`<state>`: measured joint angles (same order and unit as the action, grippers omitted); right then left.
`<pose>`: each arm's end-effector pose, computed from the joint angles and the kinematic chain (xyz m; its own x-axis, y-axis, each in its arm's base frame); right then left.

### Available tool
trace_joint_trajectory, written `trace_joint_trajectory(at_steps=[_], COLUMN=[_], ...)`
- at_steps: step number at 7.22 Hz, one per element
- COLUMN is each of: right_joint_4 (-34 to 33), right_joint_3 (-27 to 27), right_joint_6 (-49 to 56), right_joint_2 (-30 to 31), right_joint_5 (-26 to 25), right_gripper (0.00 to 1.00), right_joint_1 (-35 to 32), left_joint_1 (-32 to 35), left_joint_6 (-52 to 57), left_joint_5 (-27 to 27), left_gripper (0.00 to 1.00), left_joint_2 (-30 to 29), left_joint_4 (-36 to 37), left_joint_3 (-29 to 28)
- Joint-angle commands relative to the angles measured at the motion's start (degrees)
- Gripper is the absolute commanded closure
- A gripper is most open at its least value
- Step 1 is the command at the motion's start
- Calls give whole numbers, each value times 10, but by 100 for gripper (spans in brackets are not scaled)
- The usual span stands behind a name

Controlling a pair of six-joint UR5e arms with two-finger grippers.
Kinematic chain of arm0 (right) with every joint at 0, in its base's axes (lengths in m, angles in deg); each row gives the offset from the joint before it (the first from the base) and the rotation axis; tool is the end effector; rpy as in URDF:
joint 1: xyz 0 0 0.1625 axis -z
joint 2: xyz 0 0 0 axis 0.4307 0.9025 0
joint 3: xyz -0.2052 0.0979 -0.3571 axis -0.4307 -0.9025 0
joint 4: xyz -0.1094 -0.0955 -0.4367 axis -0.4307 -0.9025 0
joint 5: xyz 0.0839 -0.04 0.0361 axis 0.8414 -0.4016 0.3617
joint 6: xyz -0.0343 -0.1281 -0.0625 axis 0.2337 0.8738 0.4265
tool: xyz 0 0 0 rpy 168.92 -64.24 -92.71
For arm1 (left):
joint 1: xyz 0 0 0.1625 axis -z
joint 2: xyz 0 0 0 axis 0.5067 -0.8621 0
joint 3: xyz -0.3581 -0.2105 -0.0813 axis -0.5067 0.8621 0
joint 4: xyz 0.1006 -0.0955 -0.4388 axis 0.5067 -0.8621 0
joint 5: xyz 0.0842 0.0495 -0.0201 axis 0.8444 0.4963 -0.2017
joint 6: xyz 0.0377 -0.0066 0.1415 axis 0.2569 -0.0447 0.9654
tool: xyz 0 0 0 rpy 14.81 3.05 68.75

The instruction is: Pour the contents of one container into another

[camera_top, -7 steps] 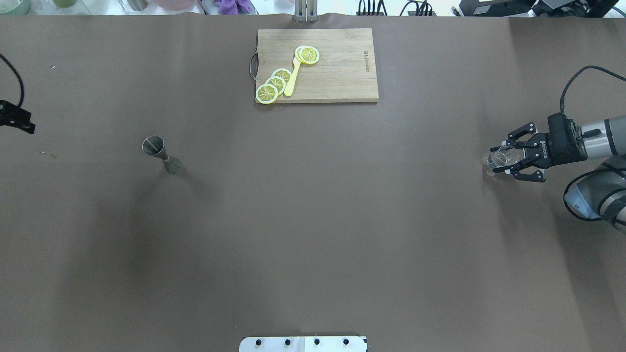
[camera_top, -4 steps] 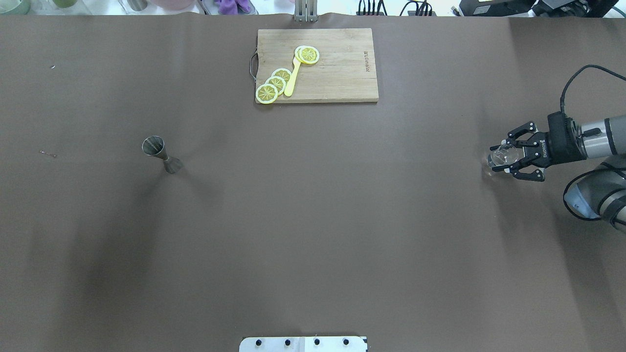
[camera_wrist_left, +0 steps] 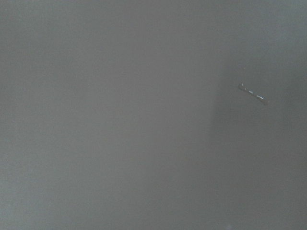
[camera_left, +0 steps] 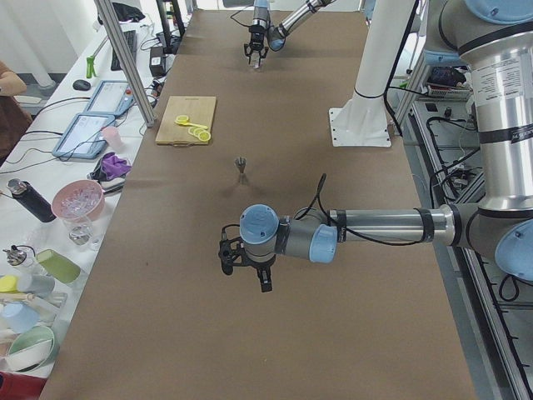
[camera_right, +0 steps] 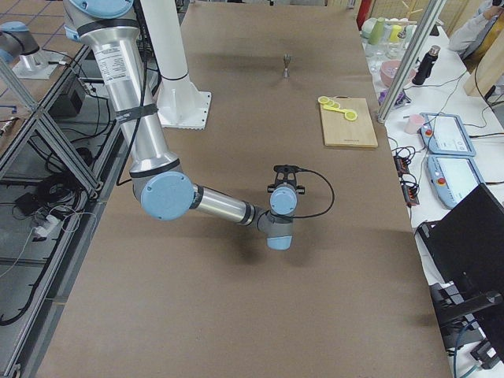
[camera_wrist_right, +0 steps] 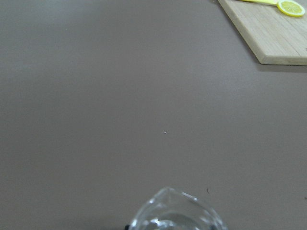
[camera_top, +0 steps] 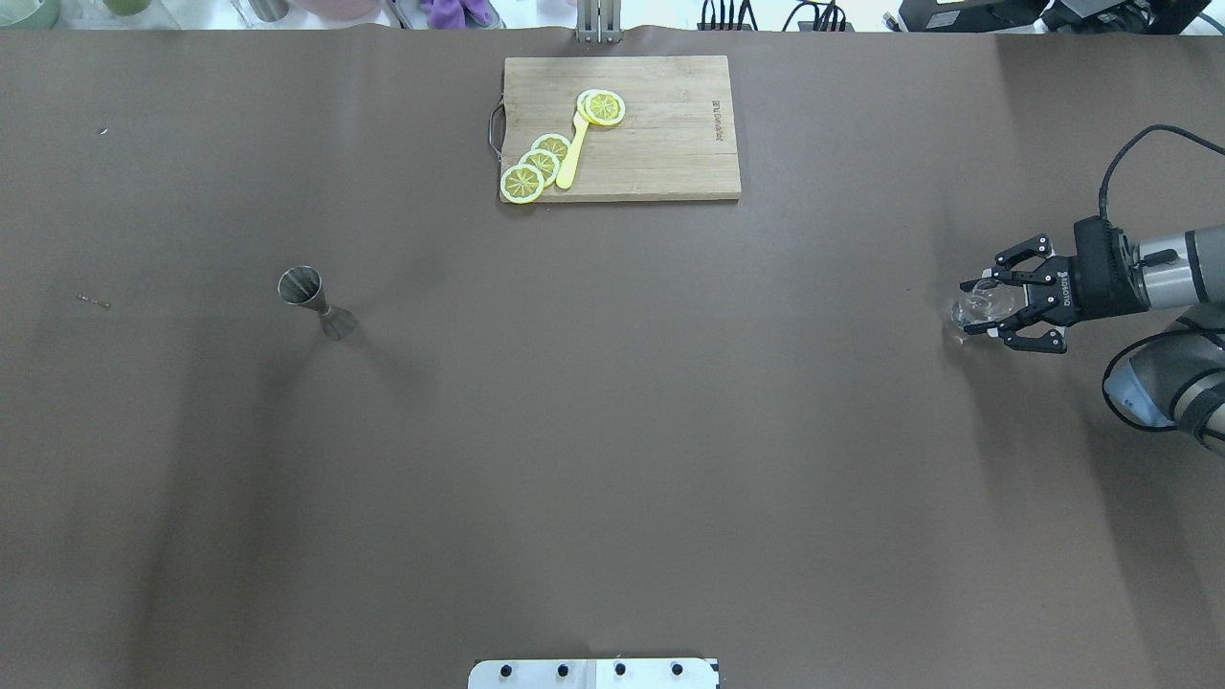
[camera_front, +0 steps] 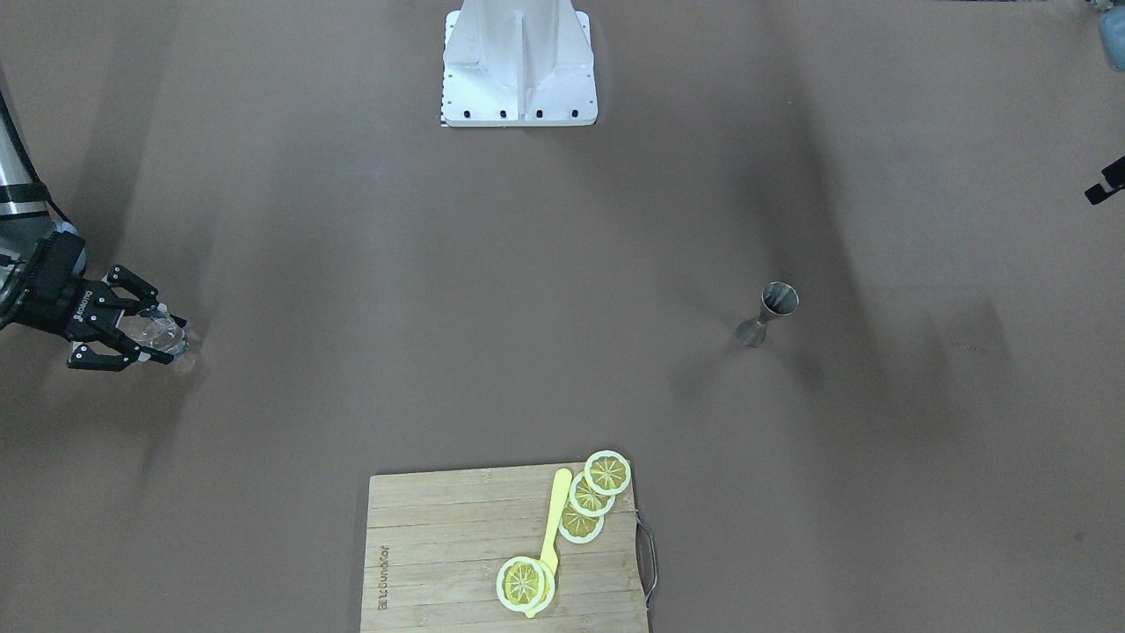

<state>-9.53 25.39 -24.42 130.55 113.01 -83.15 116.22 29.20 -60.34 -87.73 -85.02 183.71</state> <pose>-0.3196 -0.5429 0.6434 0.1267 -0.9915 -0.0308 0.0425 -0.0256 0.9988 0.0134 -0.4540 0.6797 0.6068 -0.2242 -0.7626 0.1653 0.9740 -0.1548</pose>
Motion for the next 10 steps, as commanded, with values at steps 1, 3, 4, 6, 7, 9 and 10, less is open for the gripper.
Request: trace_joint_trajectory(at_steps=[1, 3, 4, 6, 7, 9, 10], right_joint_4=[1, 3, 20, 21, 21, 30, 34], right_joint_3=[0, 0, 0, 1, 3, 3, 4], right_joint_6=[-7, -26, -37, -38, -39, -61, -74], right_joint_2=[0, 0, 0, 0, -1, -8, -9], right_joint_5=[-3, -3, -9, -11, -11, -11, -9], right_gripper=[24, 1, 1, 0, 0, 0, 0], right_joint_1=[1, 0, 1, 0, 0, -4, -12], left_joint_1=[16, 17, 16, 16, 16, 17, 17], left_joint_6=[-22, -29, -29, -29, -29, -29, -29], left_joint_5=[0, 0, 0, 0, 0, -1, -1], left_gripper=[2, 2, 2, 2, 2, 2, 2], left_joint_2=[3, 11, 10, 11, 11, 11, 11], left_joint_4=[2, 4, 5, 5, 5, 5, 5], left_joint_3=[15, 28, 27, 24, 23, 23, 25])
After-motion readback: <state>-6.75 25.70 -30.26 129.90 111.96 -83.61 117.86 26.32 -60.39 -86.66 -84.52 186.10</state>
